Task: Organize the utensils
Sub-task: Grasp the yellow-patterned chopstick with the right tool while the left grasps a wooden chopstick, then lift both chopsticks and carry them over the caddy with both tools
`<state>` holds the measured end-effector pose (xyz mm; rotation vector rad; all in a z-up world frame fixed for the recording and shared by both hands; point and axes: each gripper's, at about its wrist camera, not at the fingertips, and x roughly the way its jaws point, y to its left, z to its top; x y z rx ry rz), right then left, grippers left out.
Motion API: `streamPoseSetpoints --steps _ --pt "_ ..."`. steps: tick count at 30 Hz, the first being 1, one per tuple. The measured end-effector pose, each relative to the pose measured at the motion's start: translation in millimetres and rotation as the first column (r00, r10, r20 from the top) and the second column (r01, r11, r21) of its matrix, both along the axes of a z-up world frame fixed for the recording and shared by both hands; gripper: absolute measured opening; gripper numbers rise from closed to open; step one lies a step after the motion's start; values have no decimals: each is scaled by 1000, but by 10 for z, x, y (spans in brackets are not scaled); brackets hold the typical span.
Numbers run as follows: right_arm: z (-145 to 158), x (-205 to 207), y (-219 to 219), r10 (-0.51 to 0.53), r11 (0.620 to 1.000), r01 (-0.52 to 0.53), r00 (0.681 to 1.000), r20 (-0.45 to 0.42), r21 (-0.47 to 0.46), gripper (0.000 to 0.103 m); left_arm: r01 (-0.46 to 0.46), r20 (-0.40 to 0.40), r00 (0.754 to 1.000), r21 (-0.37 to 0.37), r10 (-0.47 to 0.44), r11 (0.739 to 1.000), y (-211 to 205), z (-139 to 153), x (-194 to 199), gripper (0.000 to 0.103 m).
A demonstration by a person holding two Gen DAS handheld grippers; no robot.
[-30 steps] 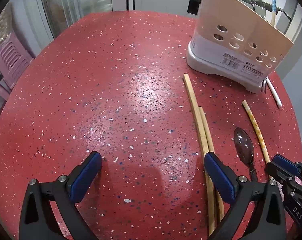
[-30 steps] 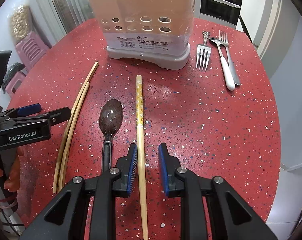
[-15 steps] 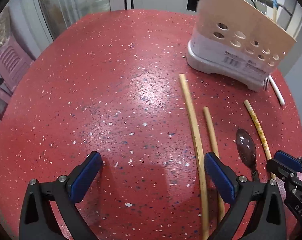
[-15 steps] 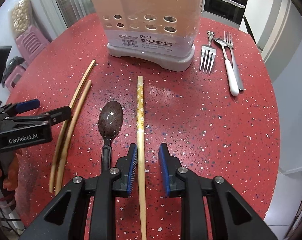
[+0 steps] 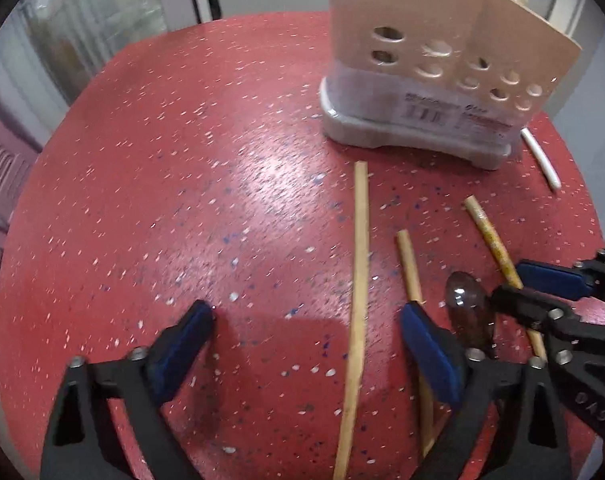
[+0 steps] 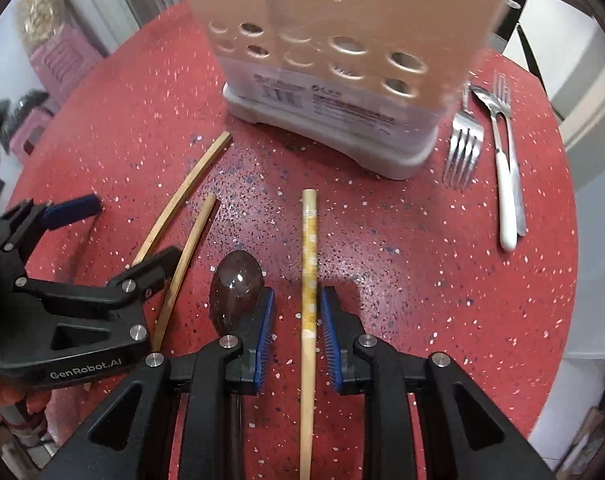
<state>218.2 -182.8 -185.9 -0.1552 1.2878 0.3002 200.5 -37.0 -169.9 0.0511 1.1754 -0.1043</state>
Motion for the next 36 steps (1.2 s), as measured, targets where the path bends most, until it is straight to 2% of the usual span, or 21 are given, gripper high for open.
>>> streamPoseSetpoints --steps 1,2,3,5,7,9,11,16,24,29,36 --pt "-3 27 29 7 1000 -7 1000 -17 -10 28 14 -4 1000 -3 -14 1000 -24 13 20 102" --pt "-7 47 35 7 1000 -7 1000 -24 -12 25 31 0 1000 -3 -31 1000 -64 31 36 98" --pt "-8 66 52 7 1000 -8 1000 -25 -16 23 52 0 999 -5 -52 999 -135 52 53 89" --pt "-11 89 37 0 1000 -1 1000 -21 -27 8 96 7 995 -5 -96 995 -252 98 63 70" --pt "-8 105 -39 -20 1000 20 1000 -20 0 8 130 10 992 -3 -130 992 -353 134 77 28" --pt "-8 89 -100 -37 999 37 999 -17 21 8 140 13 990 -7 -140 990 -431 163 34 28" --pt "20 53 -169 -39 998 39 999 -2 50 8 131 41 991 -46 -130 990 -407 191 -32 28" --pt "225 -97 -293 -55 991 44 995 87 124 8 99 166 983 -151 -73 984 -148 369 -307 28" --pt "710 -358 -516 -98 965 34 967 237 261 8 51 342 938 -269 46 962 141 900 -573 28" --pt "1143 -478 -663 -141 943 22 931 338 333 8 37 420 902 -304 100 952 206 1303 -537 28" --pt "1820 -275 -843 -228 912 9 842 488 410 8 64 527 839 -342 135 938 309 1893 -308 28"
